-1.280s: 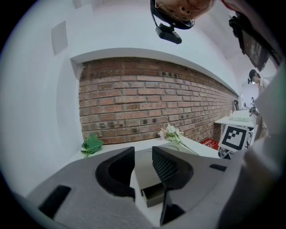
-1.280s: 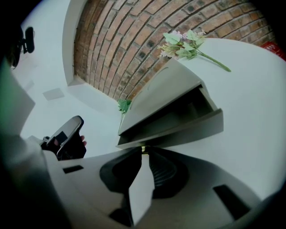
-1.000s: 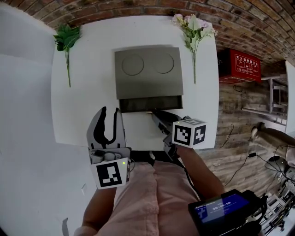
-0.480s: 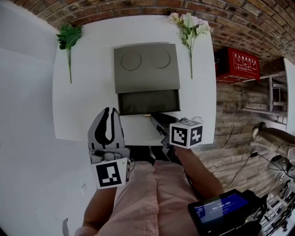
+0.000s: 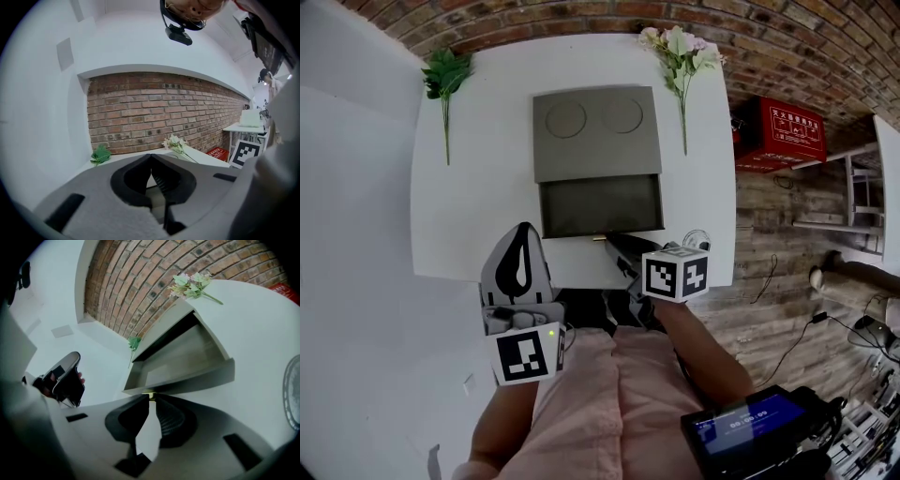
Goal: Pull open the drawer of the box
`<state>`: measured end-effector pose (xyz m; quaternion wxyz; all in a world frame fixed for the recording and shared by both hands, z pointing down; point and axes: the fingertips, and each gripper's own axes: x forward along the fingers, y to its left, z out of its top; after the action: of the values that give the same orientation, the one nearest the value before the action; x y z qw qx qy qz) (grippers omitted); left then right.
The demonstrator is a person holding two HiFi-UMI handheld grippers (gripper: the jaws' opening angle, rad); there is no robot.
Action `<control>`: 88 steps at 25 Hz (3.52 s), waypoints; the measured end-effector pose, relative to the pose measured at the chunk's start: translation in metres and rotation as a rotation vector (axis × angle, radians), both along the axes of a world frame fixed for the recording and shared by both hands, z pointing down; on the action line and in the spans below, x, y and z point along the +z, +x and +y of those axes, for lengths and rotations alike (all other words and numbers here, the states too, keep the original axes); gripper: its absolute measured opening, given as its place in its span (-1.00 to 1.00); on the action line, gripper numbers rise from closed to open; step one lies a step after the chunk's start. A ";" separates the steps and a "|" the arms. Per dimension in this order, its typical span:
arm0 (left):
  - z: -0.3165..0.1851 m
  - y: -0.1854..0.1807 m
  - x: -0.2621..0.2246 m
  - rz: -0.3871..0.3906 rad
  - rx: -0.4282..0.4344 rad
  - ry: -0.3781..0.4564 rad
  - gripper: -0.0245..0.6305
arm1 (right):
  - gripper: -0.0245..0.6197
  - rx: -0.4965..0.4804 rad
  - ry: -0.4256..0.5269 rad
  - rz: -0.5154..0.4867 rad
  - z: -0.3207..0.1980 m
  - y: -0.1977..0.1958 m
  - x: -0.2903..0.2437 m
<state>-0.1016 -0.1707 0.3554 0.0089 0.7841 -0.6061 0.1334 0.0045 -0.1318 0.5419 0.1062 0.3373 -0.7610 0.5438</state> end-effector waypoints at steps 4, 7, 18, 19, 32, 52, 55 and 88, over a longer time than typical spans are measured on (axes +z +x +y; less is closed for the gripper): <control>0.009 0.000 -0.003 -0.003 -0.007 0.004 -0.90 | -0.77 -0.005 0.002 -0.001 0.007 0.000 -0.001; 0.016 0.001 -0.004 -0.006 -0.013 0.007 -0.90 | -0.77 -0.009 -0.001 0.004 0.012 0.002 -0.001; 0.045 0.000 -0.003 -0.008 -0.046 0.008 -0.90 | -0.77 -0.021 -0.011 0.000 0.030 0.004 0.003; 0.047 -0.001 -0.003 -0.010 -0.049 0.006 -0.90 | -0.77 -0.024 -0.014 0.001 0.031 0.004 0.003; 0.072 -0.008 -0.011 -0.025 -0.048 0.034 -0.90 | -0.77 -0.011 -0.018 0.010 0.058 0.004 0.009; 0.100 -0.020 -0.022 -0.016 -0.028 0.068 -0.90 | -0.76 0.021 -0.003 0.016 0.070 0.002 0.008; 0.100 -0.024 -0.021 -0.011 -0.030 0.064 -0.90 | -0.76 0.028 0.000 0.022 0.066 0.001 0.008; 0.139 -0.026 -0.177 0.057 0.037 0.374 -0.90 | -0.91 0.188 1.062 0.377 0.093 -0.006 -0.310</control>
<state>-0.1275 -0.0317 0.1788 -0.1221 0.7867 -0.6052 -0.0036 -0.0018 -0.0384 0.2317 0.0071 0.5020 -0.8645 0.0244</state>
